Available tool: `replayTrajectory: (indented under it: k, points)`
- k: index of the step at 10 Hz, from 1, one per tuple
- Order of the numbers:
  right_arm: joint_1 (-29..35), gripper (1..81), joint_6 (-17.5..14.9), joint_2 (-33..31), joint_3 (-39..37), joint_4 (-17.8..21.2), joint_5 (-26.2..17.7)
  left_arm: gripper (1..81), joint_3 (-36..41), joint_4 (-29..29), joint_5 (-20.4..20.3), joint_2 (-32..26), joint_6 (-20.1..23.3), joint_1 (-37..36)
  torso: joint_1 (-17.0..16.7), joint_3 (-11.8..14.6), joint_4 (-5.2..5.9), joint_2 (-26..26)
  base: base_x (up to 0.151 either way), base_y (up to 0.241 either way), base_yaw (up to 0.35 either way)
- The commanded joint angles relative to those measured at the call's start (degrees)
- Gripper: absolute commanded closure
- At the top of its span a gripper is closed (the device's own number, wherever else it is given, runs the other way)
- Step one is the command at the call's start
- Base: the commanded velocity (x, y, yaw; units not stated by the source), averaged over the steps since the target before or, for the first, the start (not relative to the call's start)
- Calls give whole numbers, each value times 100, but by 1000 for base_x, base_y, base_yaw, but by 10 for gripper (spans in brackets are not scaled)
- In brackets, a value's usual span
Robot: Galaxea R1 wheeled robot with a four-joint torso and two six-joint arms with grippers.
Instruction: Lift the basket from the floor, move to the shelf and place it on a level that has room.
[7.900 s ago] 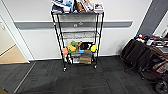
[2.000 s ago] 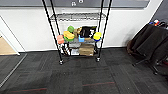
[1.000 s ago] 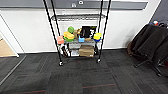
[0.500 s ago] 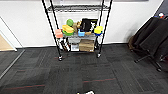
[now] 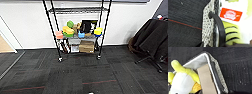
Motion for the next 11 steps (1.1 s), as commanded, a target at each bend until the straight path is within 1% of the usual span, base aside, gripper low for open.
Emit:
replayTrajectory:
  k: [1, 2, 3, 4, 5, 6, 7, 8, 10, 11]
  points:
    - [667, 10, 28, -42, -132, 119, -312, 10, 38, 13, 340, -43, 7, -419, 352, 0, 0, -544, 0, 0, 0]
    - [702, 10, 28, -42, -150, 119, -304, 10, 38, 13, 340, -43, 7, -419, 476, -271, 0, -745, 0, 0, 0]
    - [719, 10, 28, -42, -150, 128, -295, 10, 38, 4, 340, -61, 7, -419, 223, -542, 0, -354, 0, 0, 0]
    - [755, 10, 28, -25, -150, 136, -277, 10, 38, 4, 340, -70, 7, -419, 280, -594, 0, -461, 0, 0, 0]
    - [773, 10, 37, 2, -150, 145, -251, 10, 38, -4, 340, -61, 7, -419, 306, -707, 0, -502, 0, 0, 0]
    - [799, 10, 37, 53, -150, 171, -234, 10, 38, -4, 340, -52, 7, -419, 330, -882, 0, -535, 0, 0, 0]
    - [834, 10, 98, 89, -150, 172, -198, 10, 38, -4, 323, -52, 7, -419, 332, -533, 0, -537, 0, 0, 0]
    - [843, 10, 177, 142, -150, 189, -58, 10, 38, 4, 279, -52, 7, -419, 335, -690, 0, -540, 0, 0, 0]
    - [860, 10, 239, 248, -150, 216, 206, 10, 38, -4, 252, -78, 15, -515, 337, -793, 0, -540, 0, 0, 0]
    - [878, 10, 353, 265, -150, 216, 311, 10, 47, -4, 252, -113, 24, -612, 339, -789, 0, -540, 0, 0, 0]
